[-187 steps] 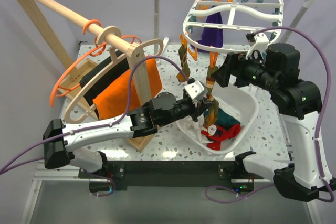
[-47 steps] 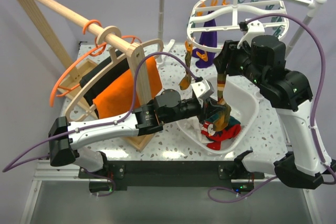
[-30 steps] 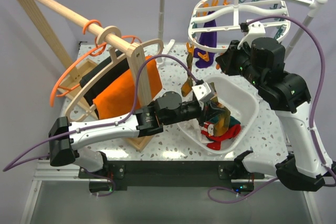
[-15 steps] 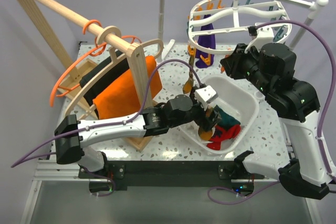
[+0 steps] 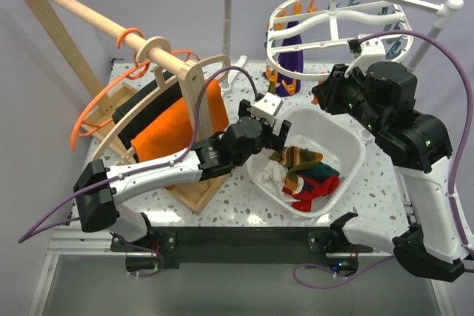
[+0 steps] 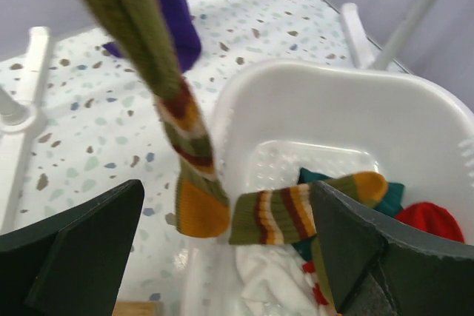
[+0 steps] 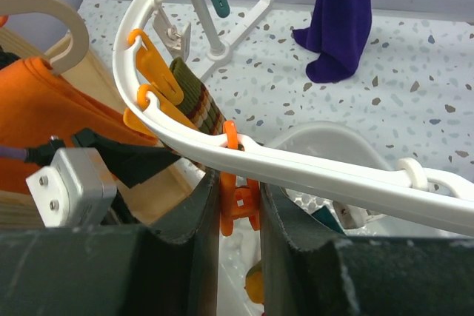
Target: Remove the socks clipped to the hanger
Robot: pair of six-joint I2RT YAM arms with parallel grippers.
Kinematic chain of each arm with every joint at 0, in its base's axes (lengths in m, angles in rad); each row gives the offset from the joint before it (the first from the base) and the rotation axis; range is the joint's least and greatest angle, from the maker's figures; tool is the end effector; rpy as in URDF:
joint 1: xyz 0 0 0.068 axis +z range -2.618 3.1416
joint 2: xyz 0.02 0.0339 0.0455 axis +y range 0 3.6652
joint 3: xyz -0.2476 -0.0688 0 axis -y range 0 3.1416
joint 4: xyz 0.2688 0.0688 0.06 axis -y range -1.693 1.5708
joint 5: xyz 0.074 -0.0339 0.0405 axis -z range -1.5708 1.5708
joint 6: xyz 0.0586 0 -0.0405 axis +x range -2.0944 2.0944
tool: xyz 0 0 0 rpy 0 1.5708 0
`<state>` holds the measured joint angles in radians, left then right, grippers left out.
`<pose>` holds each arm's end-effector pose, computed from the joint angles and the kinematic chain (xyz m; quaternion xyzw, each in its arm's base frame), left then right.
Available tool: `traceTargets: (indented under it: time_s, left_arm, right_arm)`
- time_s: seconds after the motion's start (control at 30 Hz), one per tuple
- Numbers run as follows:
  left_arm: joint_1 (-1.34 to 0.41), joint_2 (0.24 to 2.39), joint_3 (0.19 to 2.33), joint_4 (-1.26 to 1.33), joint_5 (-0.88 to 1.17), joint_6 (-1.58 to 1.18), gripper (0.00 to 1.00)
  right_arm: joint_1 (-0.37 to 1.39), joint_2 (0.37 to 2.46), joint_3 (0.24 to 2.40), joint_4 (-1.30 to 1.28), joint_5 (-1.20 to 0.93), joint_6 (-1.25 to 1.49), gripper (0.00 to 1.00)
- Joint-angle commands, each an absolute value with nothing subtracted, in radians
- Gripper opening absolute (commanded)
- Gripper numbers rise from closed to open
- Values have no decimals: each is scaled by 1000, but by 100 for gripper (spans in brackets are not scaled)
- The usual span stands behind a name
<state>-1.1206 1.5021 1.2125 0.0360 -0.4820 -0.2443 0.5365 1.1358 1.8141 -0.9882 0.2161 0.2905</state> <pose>0.1984 -0.3480 0.3097 0.1936 0.7574 -0.2284 0.5803 0.1889 0.0977 0.5134 -0.0354 0.8048 0.1557 0.5717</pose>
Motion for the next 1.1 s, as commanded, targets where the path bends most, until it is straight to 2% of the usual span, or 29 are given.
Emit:
traceTargets:
  time_s: [0.0, 0.1, 0.2, 0.3, 0.33, 0.4, 0.43, 0.5, 0.83, 1.07]
  left_arm:
    - [-1055, 1517, 1233, 124, -594, -224, 100]
    - [-1017, 1569, 1259, 136, -577, -224, 98]
    - [-997, 1609, 1261, 201, -535, -209, 87]
    - [-989, 1643, 1288, 222, -512, -183, 62]
    - [-988, 1646, 1296, 219, -512, -178, 44]
    - [-988, 1644, 1302, 218, -512, -166, 29]
    - [-988, 1638, 1299, 219, -511, -164, 16]
    - [-988, 1615, 1281, 228, -506, -164, 1]
    - [-991, 1419, 1148, 227, -427, -212, 0]
    - [-1026, 1272, 1094, 207, -382, -247, 0]
  right_arm:
    - [535, 1120, 1856, -1008, 198, 290, 0]
    - [537, 1120, 1852, -1012, 198, 298, 0]
    - [537, 1117, 1841, -1008, 193, 307, 0]
    - [537, 1112, 1839, -1015, 198, 310, 0]
    - [535, 1115, 1847, -1019, 199, 310, 0]
    - [535, 1115, 1853, -1025, 204, 310, 0]
    - [535, 1117, 1856, -1028, 206, 308, 0]
    - [535, 1117, 1856, -1029, 207, 310, 0]
    - [534, 1152, 1835, -1038, 279, 298, 2]
    - [491, 1187, 1848, -1040, 305, 287, 20]
